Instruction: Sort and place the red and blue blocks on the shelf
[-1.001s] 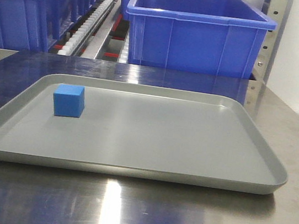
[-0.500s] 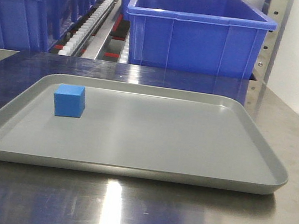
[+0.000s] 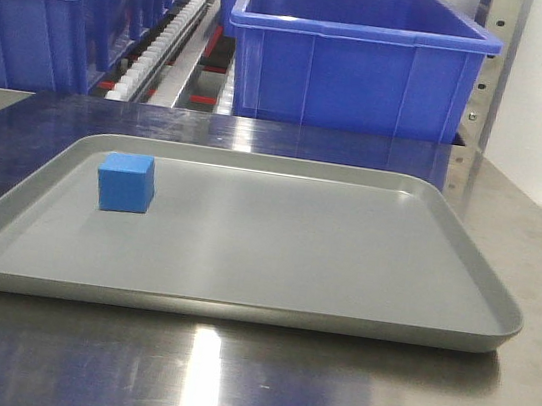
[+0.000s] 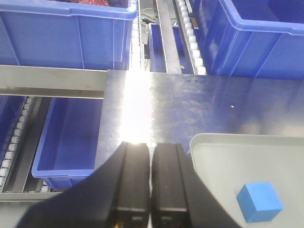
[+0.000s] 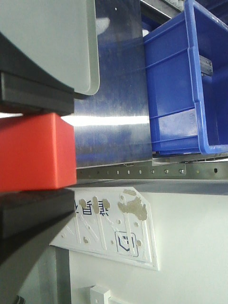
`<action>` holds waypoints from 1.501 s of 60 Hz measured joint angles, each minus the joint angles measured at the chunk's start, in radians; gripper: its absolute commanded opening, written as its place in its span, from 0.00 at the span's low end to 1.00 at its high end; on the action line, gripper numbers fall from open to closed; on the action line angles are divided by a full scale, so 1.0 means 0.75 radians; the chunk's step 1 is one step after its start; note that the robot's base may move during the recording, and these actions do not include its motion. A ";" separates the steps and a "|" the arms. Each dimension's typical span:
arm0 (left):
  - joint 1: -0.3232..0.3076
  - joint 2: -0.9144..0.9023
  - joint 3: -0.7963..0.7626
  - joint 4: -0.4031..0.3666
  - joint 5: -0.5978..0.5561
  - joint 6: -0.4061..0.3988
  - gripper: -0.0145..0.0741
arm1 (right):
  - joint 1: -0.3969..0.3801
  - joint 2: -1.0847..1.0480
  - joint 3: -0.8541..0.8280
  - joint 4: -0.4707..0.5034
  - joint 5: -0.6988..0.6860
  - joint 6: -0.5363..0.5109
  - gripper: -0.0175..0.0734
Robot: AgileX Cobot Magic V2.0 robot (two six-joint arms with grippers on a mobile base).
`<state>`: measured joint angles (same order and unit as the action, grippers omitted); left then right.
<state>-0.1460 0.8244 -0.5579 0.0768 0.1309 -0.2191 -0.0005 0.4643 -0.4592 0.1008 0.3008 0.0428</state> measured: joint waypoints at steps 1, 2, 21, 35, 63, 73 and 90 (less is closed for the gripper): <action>0.000 0.000 0.000 -0.003 0.000 0.000 0.30 | 0.000 0.000 0.000 0.000 0.000 0.000 0.25; 0.000 0.000 0.000 -0.007 0.000 0.000 0.30 | 0.000 0.000 0.000 0.000 0.000 0.000 0.25; 0.000 0.007 0.000 -0.302 -0.085 -0.069 0.30 | 0.000 0.000 0.000 0.000 0.000 0.000 0.25; 0.000 0.007 0.000 -0.324 -0.104 -0.071 0.30 | 0.000 0.000 0.000 0.000 0.000 0.000 0.25; 0.000 0.007 0.000 0.068 0.011 -0.071 0.30 | 0.000 0.000 0.000 0.000 0.002 0.000 0.25; 0.000 0.076 -0.051 0.077 0.178 -0.071 0.30 | 0.000 0.000 0.000 0.000 0.002 0.000 0.25; -0.105 0.362 -0.324 -0.002 0.531 -0.055 0.32 | 0.000 0.000 0.000 0.000 0.002 0.000 0.25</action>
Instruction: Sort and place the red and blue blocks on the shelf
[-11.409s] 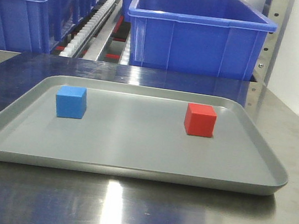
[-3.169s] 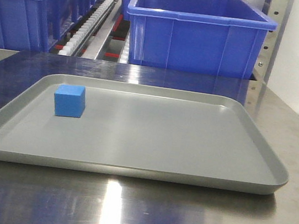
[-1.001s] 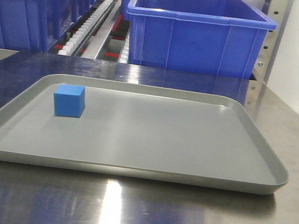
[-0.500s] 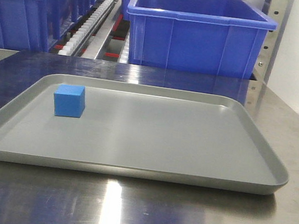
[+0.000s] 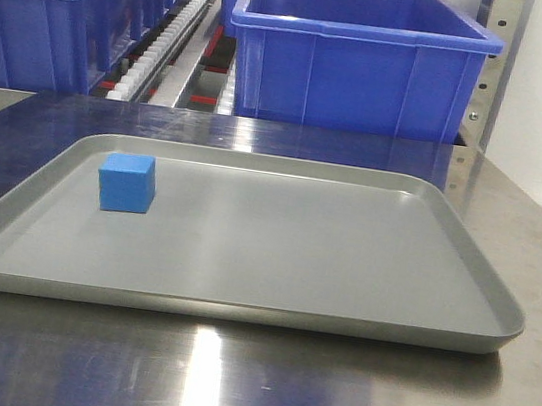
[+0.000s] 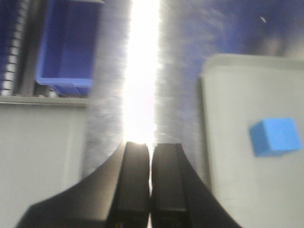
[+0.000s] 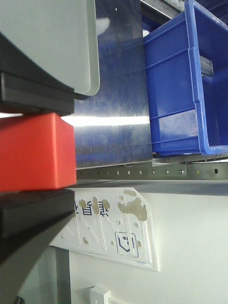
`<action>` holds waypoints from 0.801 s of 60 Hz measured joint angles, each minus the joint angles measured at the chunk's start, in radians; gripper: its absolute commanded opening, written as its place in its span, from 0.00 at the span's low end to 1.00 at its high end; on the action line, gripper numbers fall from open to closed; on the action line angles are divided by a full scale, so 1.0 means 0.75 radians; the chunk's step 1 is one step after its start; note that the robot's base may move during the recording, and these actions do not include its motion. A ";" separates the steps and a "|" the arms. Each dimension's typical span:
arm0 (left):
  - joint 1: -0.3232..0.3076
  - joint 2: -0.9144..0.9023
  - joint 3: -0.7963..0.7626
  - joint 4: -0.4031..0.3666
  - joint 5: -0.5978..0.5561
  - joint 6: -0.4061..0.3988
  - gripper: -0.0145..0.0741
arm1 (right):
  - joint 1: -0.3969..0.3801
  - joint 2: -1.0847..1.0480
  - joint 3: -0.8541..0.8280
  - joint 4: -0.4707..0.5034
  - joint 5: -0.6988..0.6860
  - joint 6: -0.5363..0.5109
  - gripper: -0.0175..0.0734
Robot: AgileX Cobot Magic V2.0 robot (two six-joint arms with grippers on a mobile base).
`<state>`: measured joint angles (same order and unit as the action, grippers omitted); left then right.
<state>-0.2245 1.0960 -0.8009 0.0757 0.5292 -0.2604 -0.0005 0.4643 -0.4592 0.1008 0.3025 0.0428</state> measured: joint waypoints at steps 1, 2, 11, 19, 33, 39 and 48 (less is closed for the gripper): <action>-0.012 0.015 -0.016 -0.001 0.007 0.002 0.32 | 0.000 0.000 0.000 0.000 0.000 0.000 0.25; -0.031 0.037 -0.038 -0.003 0.016 0.005 0.34 | 0.000 0.000 0.000 0.000 0.000 0.000 0.25; -0.193 0.200 -0.178 -0.003 -0.019 0.011 0.66 | 0.000 0.000 0.000 0.000 0.000 -0.002 0.25; -0.295 0.326 -0.272 -0.006 -0.009 0.011 0.79 | 0.000 0.000 0.000 0.000 0.000 -0.002 0.25; -0.398 0.554 -0.425 -0.011 0.135 -0.069 0.79 | 0.000 0.000 0.000 0.000 0.000 -0.002 0.25; -0.417 0.625 -0.484 -0.011 0.176 -0.106 0.79 | 0.000 0.000 0.000 0.000 0.000 -0.002 0.25; -0.440 0.692 -0.549 -0.011 0.189 -0.128 0.76 | 0.000 0.000 0.000 0.000 0.000 -0.002 0.25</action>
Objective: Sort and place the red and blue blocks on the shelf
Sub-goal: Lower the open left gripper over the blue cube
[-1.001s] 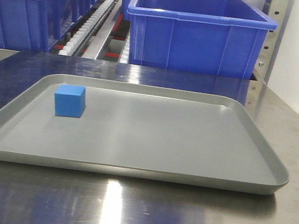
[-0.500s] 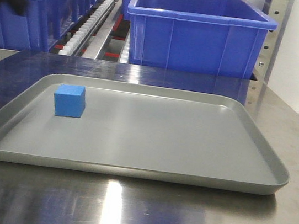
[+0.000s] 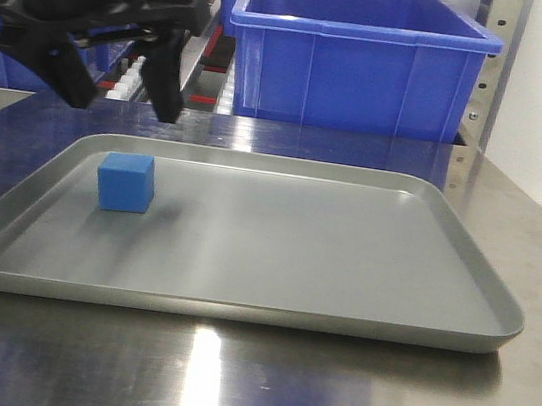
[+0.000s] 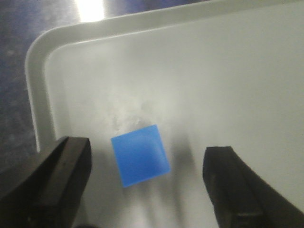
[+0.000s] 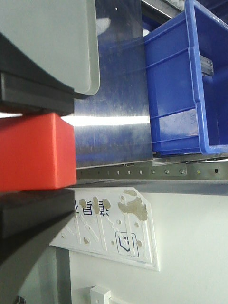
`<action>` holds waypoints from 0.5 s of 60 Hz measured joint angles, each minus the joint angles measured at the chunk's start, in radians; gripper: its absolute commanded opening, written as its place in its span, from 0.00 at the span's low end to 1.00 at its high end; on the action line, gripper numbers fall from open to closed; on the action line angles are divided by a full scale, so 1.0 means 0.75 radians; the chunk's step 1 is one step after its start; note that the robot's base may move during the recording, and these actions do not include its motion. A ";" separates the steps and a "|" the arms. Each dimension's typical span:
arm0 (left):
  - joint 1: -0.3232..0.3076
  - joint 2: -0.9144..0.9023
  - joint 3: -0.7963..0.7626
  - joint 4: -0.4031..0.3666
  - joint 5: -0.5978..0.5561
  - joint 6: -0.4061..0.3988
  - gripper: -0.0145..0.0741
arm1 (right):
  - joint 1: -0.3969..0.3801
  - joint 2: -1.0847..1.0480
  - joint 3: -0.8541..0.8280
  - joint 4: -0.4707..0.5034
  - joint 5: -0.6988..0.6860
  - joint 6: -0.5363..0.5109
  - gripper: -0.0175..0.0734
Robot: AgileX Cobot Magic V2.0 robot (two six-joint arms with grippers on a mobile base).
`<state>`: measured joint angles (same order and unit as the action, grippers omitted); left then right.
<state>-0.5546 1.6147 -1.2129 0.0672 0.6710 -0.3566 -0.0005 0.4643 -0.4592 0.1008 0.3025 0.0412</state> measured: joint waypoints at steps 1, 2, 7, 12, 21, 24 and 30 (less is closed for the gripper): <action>-0.005 0.007 -0.009 0.000 0.001 -0.007 0.76 | 0.000 0.000 0.000 0.000 0.000 0.000 0.25; -0.005 0.012 -0.015 0.000 0.008 -0.013 0.75 | 0.000 0.000 0.000 0.000 0.000 0.000 0.25; -0.010 0.036 -0.041 0.000 0.022 -0.047 0.74 | 0.000 0.000 0.000 0.000 0.000 0.000 0.25; -0.016 0.054 -0.053 0.000 0.039 -0.058 0.74 | 0.000 0.000 0.000 0.000 0.000 0.000 0.25; -0.016 0.081 -0.053 0.005 0.069 -0.071 0.74 | 0.000 0.000 0.000 0.000 0.000 0.000 0.25; -0.016 0.083 -0.053 0.016 0.077 -0.090 0.74 | 0.000 0.000 0.000 0.000 0.000 0.000 0.25; -0.016 0.092 -0.053 0.047 0.084 -0.135 0.74 | 0.000 0.000 0.000 0.000 0.000 0.000 0.25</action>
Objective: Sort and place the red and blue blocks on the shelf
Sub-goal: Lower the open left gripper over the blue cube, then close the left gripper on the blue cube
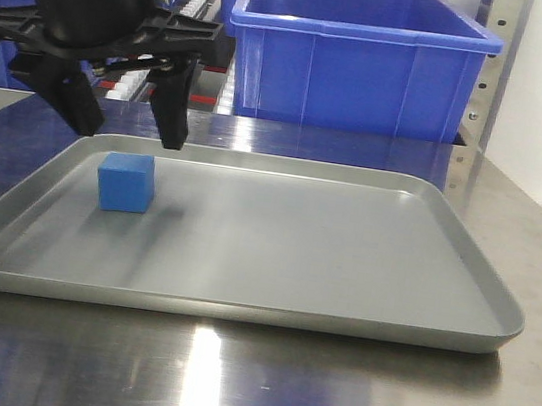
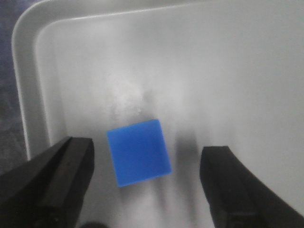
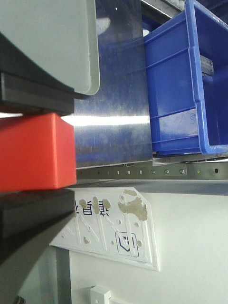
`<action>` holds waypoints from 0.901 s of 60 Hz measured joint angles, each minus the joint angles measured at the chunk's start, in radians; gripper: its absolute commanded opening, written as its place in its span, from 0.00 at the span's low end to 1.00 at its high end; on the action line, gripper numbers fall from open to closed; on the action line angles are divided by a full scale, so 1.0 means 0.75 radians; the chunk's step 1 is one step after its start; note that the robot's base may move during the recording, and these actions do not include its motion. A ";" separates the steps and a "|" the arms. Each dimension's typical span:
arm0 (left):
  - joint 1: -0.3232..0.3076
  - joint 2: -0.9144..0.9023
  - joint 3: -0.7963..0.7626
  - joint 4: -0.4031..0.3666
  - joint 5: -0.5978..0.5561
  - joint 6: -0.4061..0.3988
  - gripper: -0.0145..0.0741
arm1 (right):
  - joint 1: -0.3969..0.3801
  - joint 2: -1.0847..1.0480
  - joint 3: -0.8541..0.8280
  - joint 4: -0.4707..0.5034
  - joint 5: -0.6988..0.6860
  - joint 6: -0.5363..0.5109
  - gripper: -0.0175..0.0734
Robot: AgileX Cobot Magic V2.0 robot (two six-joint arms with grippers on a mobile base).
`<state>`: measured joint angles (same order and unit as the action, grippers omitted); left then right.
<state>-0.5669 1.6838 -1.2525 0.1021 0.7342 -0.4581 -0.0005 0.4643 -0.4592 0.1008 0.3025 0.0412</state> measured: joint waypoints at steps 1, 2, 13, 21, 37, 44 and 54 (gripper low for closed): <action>0.000 0.000 0.000 0.006 0.000 -0.008 0.74 | 0.000 0.000 0.000 0.000 0.000 0.000 0.25; 0.000 0.002 0.000 0.009 0.000 -0.011 0.74 | 0.000 0.000 0.000 0.000 0.000 0.000 0.25; 0.000 0.030 -0.001 0.022 0.003 -0.031 0.74 | 0.000 0.000 0.000 0.000 0.000 0.000 0.25; 0.000 0.064 -0.001 0.022 0.003 -0.036 0.74 | 0.000 0.000 0.000 0.000 0.000 0.000 0.25; -0.003 0.080 -0.001 0.014 -0.002 -0.042 0.74 | 0.000 0.000 0.000 0.000 0.000 0.000 0.25; -0.003 0.085 -0.003 0.014 -0.011 -0.042 0.74 | 0.000 0.000 0.000 0.000 0.000 0.000 0.25; -0.003 0.100 -0.003 0.014 -0.011 -0.042 0.74 | 0.000 0.000 0.000 0.000 0.000 0.000 0.25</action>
<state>-0.5692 1.7589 -1.2550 0.1125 0.7261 -0.4896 -0.0005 0.4643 -0.4592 0.1008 0.3025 0.0412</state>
